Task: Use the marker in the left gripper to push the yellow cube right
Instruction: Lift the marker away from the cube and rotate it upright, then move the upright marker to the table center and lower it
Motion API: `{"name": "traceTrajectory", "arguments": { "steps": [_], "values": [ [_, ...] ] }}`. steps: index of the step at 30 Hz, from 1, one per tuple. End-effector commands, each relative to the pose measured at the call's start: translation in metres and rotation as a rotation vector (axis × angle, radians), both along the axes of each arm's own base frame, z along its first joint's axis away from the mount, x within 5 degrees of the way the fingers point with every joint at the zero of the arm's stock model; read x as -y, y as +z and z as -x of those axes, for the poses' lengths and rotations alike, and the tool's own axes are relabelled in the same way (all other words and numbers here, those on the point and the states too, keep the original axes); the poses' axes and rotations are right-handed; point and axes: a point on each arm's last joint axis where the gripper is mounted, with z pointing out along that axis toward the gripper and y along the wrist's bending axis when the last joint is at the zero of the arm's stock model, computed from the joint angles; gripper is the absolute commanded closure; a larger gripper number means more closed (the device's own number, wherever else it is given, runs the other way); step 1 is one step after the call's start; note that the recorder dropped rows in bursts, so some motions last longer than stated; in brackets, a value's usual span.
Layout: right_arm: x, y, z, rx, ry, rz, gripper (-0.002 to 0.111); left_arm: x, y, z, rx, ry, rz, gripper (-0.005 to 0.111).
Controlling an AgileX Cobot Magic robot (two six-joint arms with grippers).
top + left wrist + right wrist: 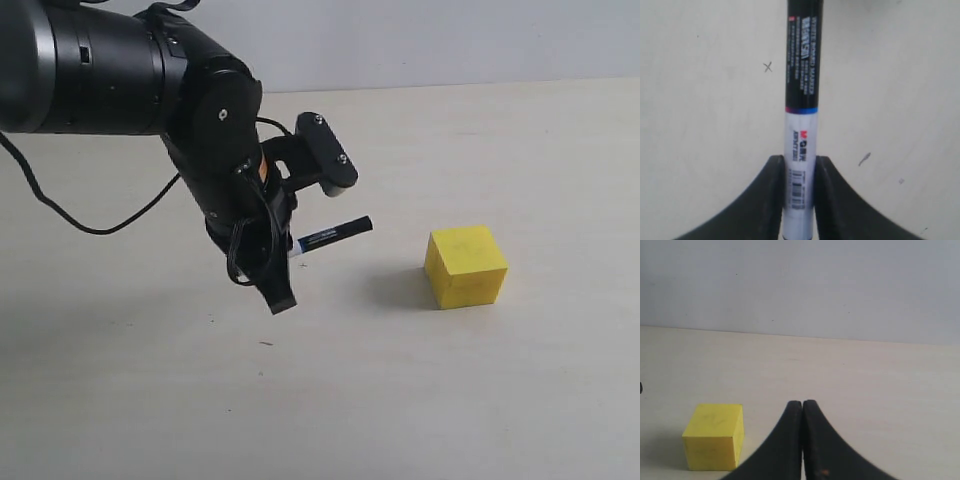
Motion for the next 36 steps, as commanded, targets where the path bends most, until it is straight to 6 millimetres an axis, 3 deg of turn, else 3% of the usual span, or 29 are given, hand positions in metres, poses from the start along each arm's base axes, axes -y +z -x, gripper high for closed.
{"name": "traceTrajectory", "arguments": {
  "steps": [1,13,36],
  "values": [
    [0.0,-0.001,0.0,0.008,-0.004,-0.003,0.108,-0.003,0.007,-0.005,0.005,0.212,0.073,0.107],
    [0.0,-0.001,0.0,0.008,-0.004,-0.003,0.108,-0.041,0.006,-0.033,-0.098,0.954,0.198,0.107],
    [0.0,-0.001,0.0,0.008,-0.004,-0.003,0.108,-0.035,0.007,-0.032,-0.119,0.986,0.262,0.107]
  ]
}}
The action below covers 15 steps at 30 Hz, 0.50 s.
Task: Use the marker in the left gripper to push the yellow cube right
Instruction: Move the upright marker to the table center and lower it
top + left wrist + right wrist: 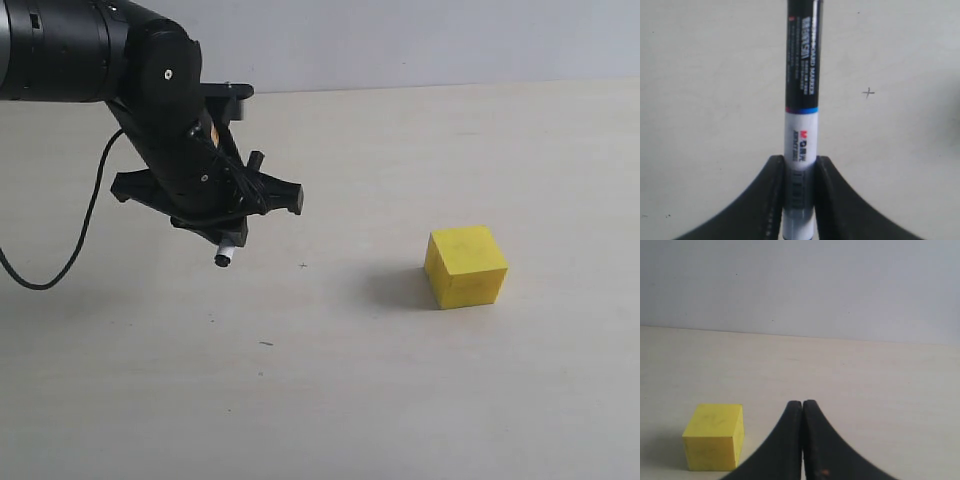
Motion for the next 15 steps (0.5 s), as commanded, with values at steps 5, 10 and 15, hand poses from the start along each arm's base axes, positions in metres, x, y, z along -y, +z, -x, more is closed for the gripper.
{"name": "traceTrajectory", "arguments": {
  "steps": [5,10,15],
  "values": [
    [0.0002,-0.0006,0.0002,0.008,-0.004,-0.003,0.108,0.0022,0.005,0.0001,0.016,-0.004,0.019,0.107],
    [0.0002,-0.0006,0.0002,0.008,-0.004,-0.003,0.108,0.0024,0.0049,0.0007,0.006,0.02,0.026,0.107],
    [0.0002,-0.0006,0.0002,0.008,-0.004,-0.003,0.108,0.0005,0.0025,0.003,-0.026,0.026,0.001,0.107]
  ]
}}
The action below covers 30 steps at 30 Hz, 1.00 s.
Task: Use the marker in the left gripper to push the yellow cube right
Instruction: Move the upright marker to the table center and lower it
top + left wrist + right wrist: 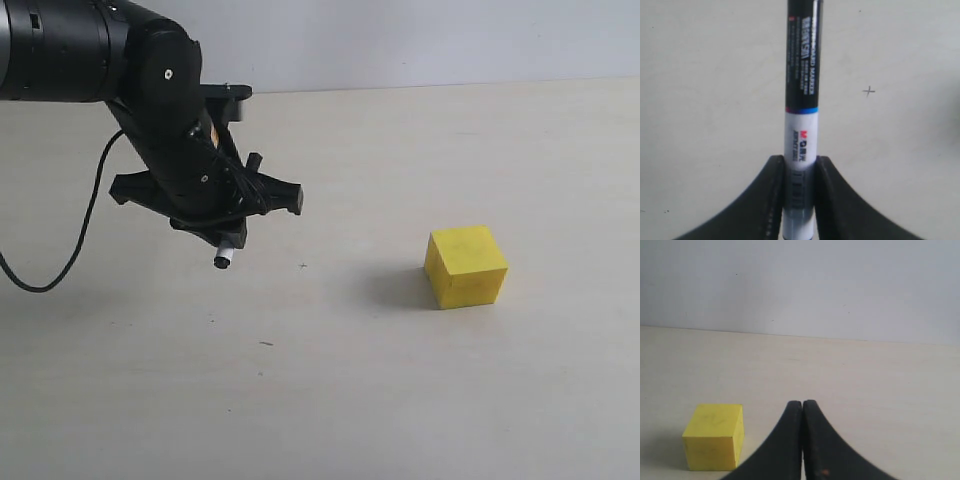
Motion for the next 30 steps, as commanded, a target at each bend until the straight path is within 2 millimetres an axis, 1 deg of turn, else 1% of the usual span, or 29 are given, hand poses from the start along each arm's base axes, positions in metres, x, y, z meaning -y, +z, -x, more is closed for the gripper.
{"name": "traceTrajectory", "arguments": {
  "steps": [1,4,5,8,9,16,18,19,21,23,25,30],
  "values": [
    [0.0,-0.001,0.0,0.008,-0.004,-0.003,0.108,0.0,0.003,0.003,-0.022,0.016,-0.003,0.107],
    [0.0,-0.001,0.0,0.008,-0.004,-0.003,0.108,0.003,0.002,0.005,-0.053,0.089,0.036,0.107],
    [0.0,-0.001,0.0,0.008,-0.004,-0.003,0.108,0.005,0.003,0.005,-0.068,0.117,0.074,0.107],
    [0.0,-0.001,0.0,0.008,-0.004,-0.003,0.108,0.01,0.004,0.006,-0.086,0.143,0.124,0.107],
    [0.0,-0.001,0.0,0.008,-0.004,-0.003,0.108,0.011,0.004,0.006,-0.092,0.148,0.132,0.107],
    [0.0,-0.001,0.0,0.008,-0.004,-0.003,0.108,0.015,0.021,0.003,-0.128,0.156,0.143,0.107],
    [0.0,-0.001,0.0,0.008,-0.004,-0.003,0.108,0.015,0.021,0.004,-0.14,0.159,0.142,0.107],
    [0.0,-0.001,0.0,0.008,-0.004,-0.003,0.108,0.016,0.02,0.004,-0.149,0.163,0.143,0.107],
    [0.0,-0.001,0.0,0.008,-0.004,-0.003,0.108,0.019,0.007,0.004,-0.194,0.159,0.124,0.107],
    [0.0,-0.001,0.0,0.008,-0.004,-0.003,0.108,0.023,-0.012,0.003,-0.236,0.117,0.1,0.107],
    [0.0,-0.001,0.0,0.008,-0.004,-0.003,0.108,0.024,-0.025,0.002,-0.258,0.11,0.077,0.107],
    [0.0,-0.001,0.0,0.008,-0.004,-0.003,0.108,0.027,-0.043,-0.004,-0.246,0.115,0.081,0.107]
  ]
}}
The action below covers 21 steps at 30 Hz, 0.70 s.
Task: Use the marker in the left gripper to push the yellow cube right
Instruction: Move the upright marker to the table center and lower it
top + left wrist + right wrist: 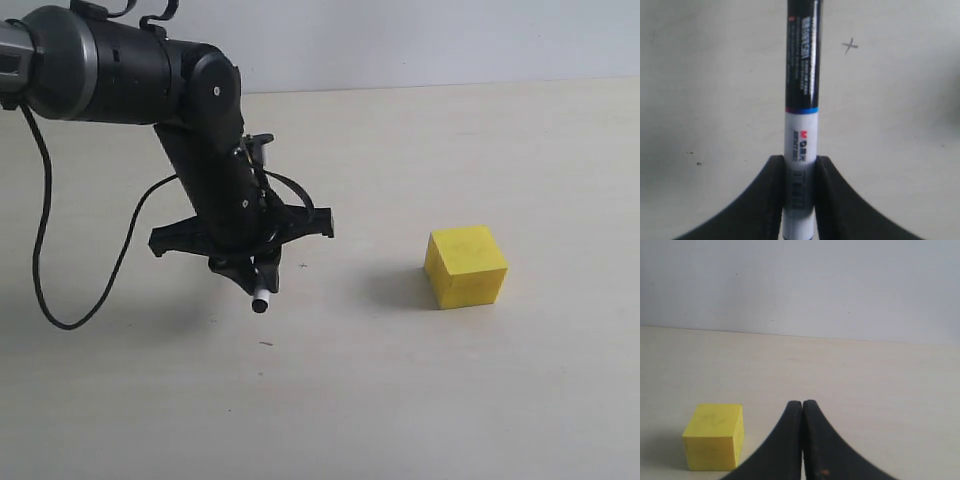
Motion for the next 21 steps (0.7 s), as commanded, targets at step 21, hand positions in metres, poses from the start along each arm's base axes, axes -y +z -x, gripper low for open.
{"name": "traceTrajectory", "arguments": {
  "steps": [21],
  "values": [
    [0.0,-0.001,0.0,0.008,-0.004,-0.003,0.108,0.018,-0.015,-0.007,0.091,0.041,0.073,0.107]
  ]
}}
